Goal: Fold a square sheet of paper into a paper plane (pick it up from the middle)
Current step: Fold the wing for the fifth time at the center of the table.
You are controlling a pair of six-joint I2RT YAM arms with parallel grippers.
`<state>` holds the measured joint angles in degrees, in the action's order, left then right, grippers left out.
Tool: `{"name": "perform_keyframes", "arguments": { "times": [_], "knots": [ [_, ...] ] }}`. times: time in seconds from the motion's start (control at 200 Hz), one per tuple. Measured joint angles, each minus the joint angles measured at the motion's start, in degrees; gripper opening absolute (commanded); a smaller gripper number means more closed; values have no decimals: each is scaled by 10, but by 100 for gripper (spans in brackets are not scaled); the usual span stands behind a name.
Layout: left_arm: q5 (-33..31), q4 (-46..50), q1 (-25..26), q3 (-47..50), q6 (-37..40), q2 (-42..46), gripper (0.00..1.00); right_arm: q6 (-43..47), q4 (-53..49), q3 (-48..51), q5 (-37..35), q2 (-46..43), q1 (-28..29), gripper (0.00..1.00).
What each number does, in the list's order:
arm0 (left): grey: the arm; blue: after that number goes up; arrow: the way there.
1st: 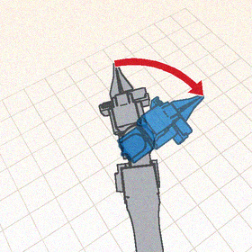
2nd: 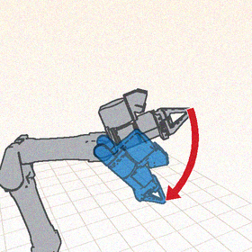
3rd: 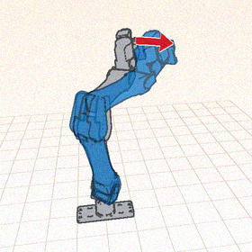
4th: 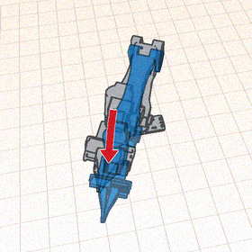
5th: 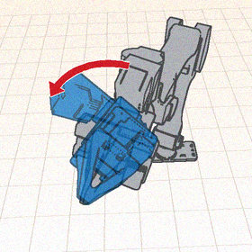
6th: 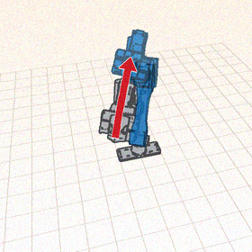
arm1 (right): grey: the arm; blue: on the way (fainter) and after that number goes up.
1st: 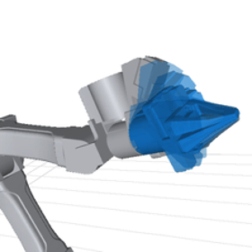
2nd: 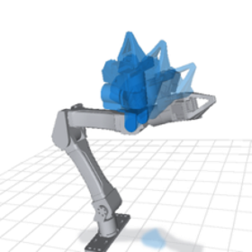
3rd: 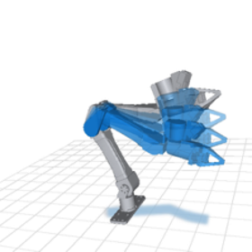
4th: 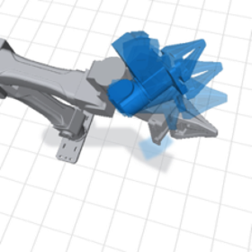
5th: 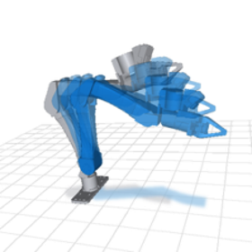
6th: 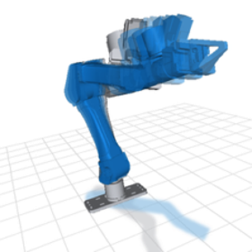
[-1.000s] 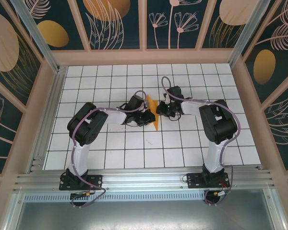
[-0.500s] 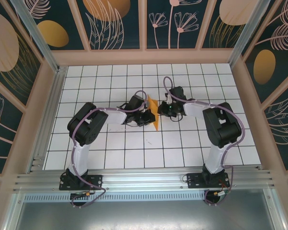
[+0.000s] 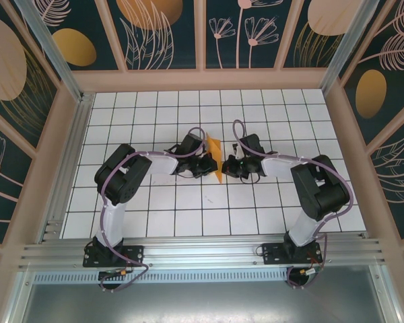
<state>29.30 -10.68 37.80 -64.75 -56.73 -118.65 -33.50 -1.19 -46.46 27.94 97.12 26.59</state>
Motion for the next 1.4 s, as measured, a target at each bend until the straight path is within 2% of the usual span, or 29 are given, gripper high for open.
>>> {"name": "perform_keyframes", "arguments": {
  "times": [0.18,0.395,0.661,0.851,1.006,1.401],
  "knots": [
    [-2,0,0,0,-17,0,7,-11,24,25,35,-1,13,3],
    [-3,-1,0,0,-23,0,10,-12,33,25,34,0,13,9],
    [-3,-2,0,0,-32,2,15,-9,34,23,26,24,13,8],
    [-10,-9,0,0,-36,14,23,-10,38,23,21,25,12,5],
    [-14,-40,-4,0,-35,32,23,-14,43,23,23,28,9,4],
    [-29,-19,-19,-14,46,33,24,-16,42,18,37,37,2,4]
  ]
}}
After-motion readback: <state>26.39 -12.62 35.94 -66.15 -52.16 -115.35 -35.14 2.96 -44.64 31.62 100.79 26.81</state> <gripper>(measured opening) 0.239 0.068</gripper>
